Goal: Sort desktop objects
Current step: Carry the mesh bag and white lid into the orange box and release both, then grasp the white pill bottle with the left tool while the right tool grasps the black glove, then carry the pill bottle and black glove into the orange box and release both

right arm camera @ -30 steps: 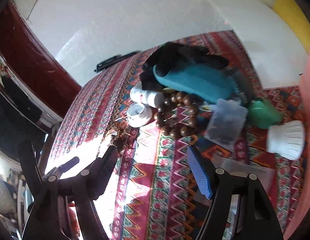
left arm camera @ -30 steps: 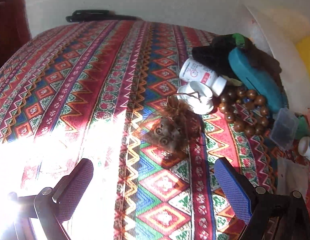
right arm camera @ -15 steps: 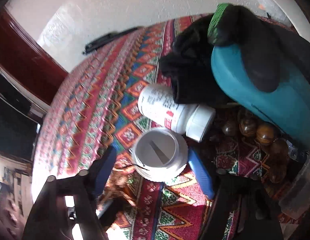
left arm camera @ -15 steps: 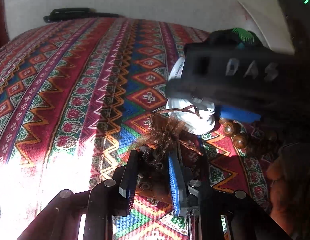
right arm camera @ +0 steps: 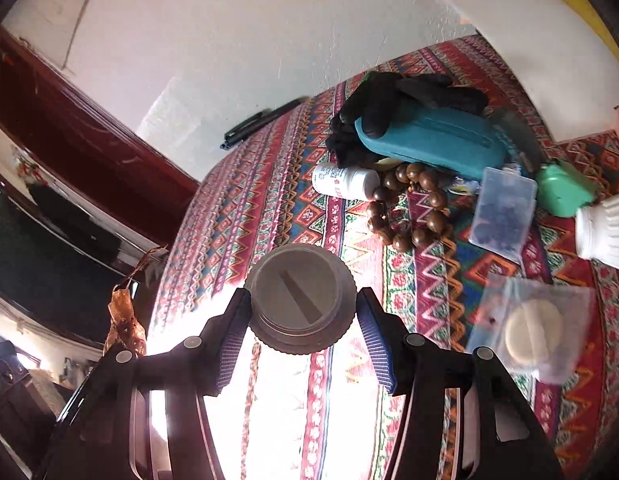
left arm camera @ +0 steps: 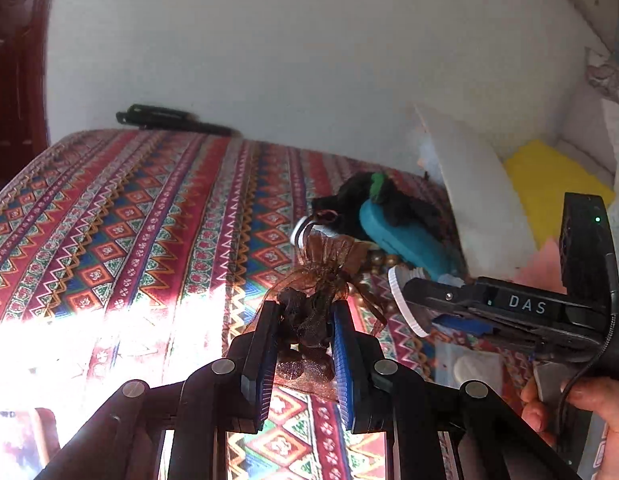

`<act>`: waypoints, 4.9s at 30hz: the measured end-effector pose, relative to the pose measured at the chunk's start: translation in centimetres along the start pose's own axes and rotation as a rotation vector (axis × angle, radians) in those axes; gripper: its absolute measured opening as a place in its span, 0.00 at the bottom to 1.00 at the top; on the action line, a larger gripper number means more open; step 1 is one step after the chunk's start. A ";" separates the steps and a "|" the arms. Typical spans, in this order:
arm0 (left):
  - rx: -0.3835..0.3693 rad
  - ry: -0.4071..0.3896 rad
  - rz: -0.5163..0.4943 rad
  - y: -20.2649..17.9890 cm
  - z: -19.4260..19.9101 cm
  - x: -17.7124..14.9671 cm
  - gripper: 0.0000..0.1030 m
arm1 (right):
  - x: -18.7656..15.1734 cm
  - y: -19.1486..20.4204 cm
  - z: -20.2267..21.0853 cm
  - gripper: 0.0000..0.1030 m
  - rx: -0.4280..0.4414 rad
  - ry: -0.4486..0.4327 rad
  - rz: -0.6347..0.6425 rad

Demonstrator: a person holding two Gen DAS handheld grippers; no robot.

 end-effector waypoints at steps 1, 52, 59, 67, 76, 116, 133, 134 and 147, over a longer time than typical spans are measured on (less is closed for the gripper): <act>-0.009 -0.013 -0.012 -0.4 1.4 -0.2 0.19 | -0.6 0.5 1.8 0.56 0.003 -0.016 0.007; -0.354 -0.142 -0.444 -41.8 2.6 0.5 0.96 | 4.6 -16.7 41.3 0.83 -0.455 -0.578 -0.066; -0.310 -0.148 -0.408 -36.5 3.3 1.1 0.97 | 3.5 -12.5 38.2 0.85 -0.445 -0.548 -0.032; -0.199 -0.106 -0.345 -25.9 1.7 0.5 0.99 | 3.2 -6.3 29.4 0.87 -0.388 -0.429 0.066; 0.009 0.059 -0.133 -9.5 -7.3 -0.6 0.99 | 3.7 -1.8 12.3 0.87 -0.368 -0.160 0.251; -0.032 0.086 0.159 -0.6 -10.4 -0.7 0.47 | 10.9 1.8 10.5 0.10 -0.010 -0.292 0.216; -0.170 -0.156 0.021 -11.6 9.4 1.9 0.47 | 0.2 13.1 32.4 0.10 0.118 -0.574 0.465; -0.189 -0.167 0.003 -13.1 10.2 2.0 0.47 | -0.4 13.4 34.5 0.10 0.109 -0.609 0.480; -0.493 -0.254 -0.280 -36.2 16.4 2.3 0.47 | -4.8 8.6 54.7 0.10 -0.088 -0.974 0.433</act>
Point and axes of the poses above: each gripper's, at about its wrist camera, not at the fingertips, and z roughly against the way its jaws point, y to its left, x to its top, the point moved 7 cm from there along -z, roughly the way its jaws point, and after that the axes turned 14 degrees about x, right-handed, at the moved point
